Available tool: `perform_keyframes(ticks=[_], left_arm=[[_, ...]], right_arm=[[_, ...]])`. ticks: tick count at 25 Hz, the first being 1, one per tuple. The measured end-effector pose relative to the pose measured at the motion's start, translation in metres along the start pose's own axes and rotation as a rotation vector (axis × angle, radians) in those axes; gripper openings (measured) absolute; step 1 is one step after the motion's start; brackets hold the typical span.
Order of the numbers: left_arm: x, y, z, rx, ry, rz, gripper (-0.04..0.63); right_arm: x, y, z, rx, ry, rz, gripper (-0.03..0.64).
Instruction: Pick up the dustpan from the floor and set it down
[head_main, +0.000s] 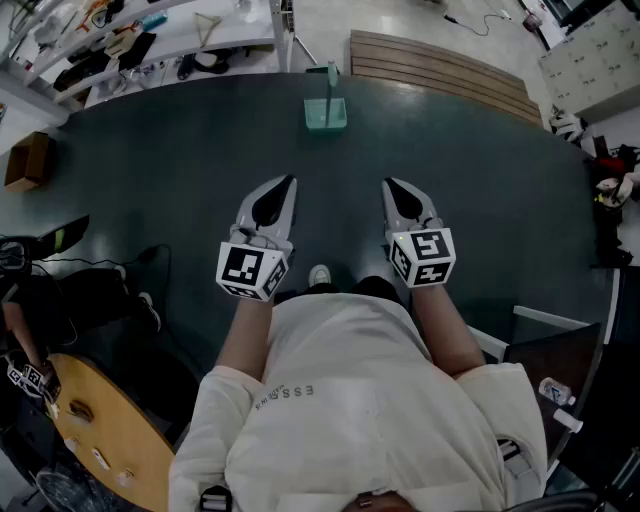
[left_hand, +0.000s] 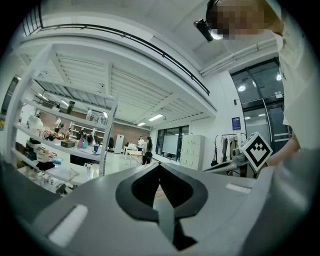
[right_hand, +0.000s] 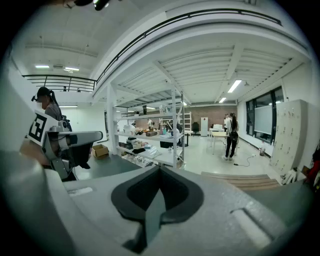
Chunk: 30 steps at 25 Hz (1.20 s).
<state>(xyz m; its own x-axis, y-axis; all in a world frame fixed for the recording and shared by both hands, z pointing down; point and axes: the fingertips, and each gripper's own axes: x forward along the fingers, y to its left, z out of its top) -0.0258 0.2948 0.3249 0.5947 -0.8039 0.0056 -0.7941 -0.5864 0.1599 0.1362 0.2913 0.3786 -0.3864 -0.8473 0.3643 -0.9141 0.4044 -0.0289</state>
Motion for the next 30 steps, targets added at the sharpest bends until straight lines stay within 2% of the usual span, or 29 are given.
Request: perform_keyframes(ticks=[8,13,19,30], left_arm=[[0.004,0.006,0.001,-0.003,0.002,0.012,0.014],[0.006,0.007,-0.001,-0.007,0.001,0.010,0.014],[0.010,0.020,-0.001,-0.017,-0.002,0.021,0.014],[0.024,0.044,0.003,-0.048,-0.016,0.038,0.014]], right_arm=[[0.005,0.000,0.001,0.000,0.007,0.003,-0.008],[0.006,-0.007,0.003,0.053,-0.006,-0.007,-0.008],[0.017,-0.007,0.004,0.064,0.002,-0.006,-0.008],[0.042,-0.012,0.003,0.092,0.074,-0.008,-0.008]])
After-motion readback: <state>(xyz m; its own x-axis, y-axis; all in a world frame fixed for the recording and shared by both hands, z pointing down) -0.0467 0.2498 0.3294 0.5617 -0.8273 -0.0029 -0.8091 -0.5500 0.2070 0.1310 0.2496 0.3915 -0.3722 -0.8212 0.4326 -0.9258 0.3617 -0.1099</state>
